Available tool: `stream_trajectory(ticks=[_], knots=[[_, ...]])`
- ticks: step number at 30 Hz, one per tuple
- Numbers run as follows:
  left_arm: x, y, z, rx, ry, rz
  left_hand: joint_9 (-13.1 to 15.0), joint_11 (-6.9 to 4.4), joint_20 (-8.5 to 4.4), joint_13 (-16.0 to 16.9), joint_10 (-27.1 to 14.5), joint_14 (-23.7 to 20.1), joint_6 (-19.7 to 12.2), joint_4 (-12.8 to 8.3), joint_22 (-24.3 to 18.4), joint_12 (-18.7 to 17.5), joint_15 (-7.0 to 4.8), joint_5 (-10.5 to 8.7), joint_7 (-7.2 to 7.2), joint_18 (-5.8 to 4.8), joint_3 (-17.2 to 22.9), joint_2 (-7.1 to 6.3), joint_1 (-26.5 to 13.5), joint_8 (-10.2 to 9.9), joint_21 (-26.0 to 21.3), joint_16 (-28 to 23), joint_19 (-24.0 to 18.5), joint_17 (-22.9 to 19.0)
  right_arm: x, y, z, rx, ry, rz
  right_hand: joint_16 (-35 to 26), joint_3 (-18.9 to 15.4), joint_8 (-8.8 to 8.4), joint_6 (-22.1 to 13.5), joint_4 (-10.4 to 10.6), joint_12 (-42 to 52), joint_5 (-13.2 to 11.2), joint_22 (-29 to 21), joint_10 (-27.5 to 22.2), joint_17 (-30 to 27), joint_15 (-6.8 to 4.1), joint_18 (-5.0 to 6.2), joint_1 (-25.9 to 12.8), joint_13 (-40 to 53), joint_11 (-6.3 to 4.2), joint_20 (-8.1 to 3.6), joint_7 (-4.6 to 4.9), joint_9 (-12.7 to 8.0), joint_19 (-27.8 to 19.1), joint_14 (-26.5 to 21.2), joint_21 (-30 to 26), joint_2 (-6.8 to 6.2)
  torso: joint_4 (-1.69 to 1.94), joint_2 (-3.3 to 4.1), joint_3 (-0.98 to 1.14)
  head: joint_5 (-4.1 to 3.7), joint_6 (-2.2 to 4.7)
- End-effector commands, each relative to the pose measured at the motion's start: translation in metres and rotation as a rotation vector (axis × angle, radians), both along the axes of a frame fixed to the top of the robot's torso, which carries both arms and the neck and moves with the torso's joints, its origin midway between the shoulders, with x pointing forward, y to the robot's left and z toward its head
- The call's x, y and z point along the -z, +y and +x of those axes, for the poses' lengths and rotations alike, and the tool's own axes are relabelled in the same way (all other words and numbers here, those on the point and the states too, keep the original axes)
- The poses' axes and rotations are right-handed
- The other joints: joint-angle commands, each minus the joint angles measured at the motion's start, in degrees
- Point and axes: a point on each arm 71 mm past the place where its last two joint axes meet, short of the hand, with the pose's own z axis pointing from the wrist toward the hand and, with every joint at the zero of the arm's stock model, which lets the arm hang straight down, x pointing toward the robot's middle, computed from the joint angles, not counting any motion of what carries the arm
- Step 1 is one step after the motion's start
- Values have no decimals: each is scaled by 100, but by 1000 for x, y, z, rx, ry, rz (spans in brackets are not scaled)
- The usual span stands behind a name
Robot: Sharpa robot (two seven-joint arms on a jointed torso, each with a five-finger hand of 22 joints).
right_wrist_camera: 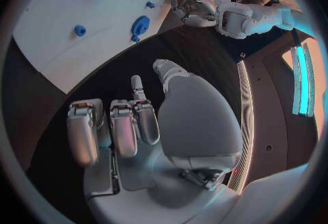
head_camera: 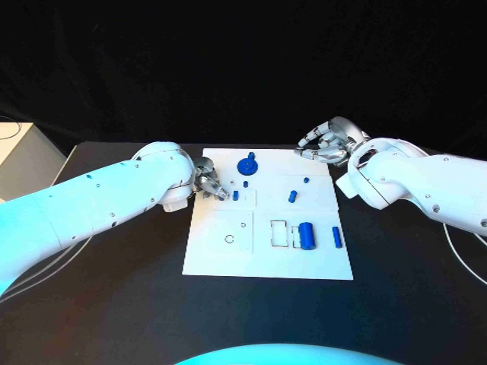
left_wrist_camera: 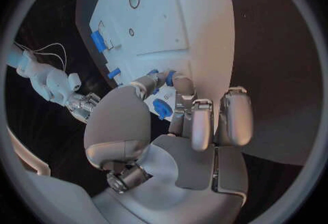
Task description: Assemble the parts on the task board
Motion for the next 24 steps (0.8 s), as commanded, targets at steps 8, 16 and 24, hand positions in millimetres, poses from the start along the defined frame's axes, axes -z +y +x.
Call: stream_trajectory(ticks=[8,16,24], knots=[[10,8,-3,4,18,55,12,28,24,-121,-127,539,-117,540,26,-17,7,-250,68,-26,-604,-128,62,81,-61,-38,-50,1349,0,0,0,-13,-4,-6,-27,25,31,-49,3,-19,35,1303,139,1342,-32,-13,0,1072,-34,-16,4,9,485,544,-39,26,1,2,-3,-13,6],[10,9,-5,4,23,48,5,52,40,-217,-200,531,-197,1034,9,-1,28,-597,90,-20,-1022,-208,234,154,-83,-49,-64,1328,0,0,0,-11,-4,-7,-27,25,31,-49,3,-19,35,1303,139,1342,-32,-13,0,1072,-34,-16,4,9,485,544,-39,26,-1,3,-1,-16,7],[10,13,-9,10,39,39,1,56,44,-270,-242,523,-228,1085,-13,-10,33,-590,96,-14,-1119,-200,384,175,-101,-60,-82,1307,0,-1,-1,-10,-1,-8,-25,41,28,-65,-3,-13,81,1309,146,1347,-31,-15,12,1078,-33,-16,5,8,488,545,-32,27,4,-7,3,-4,-6]])
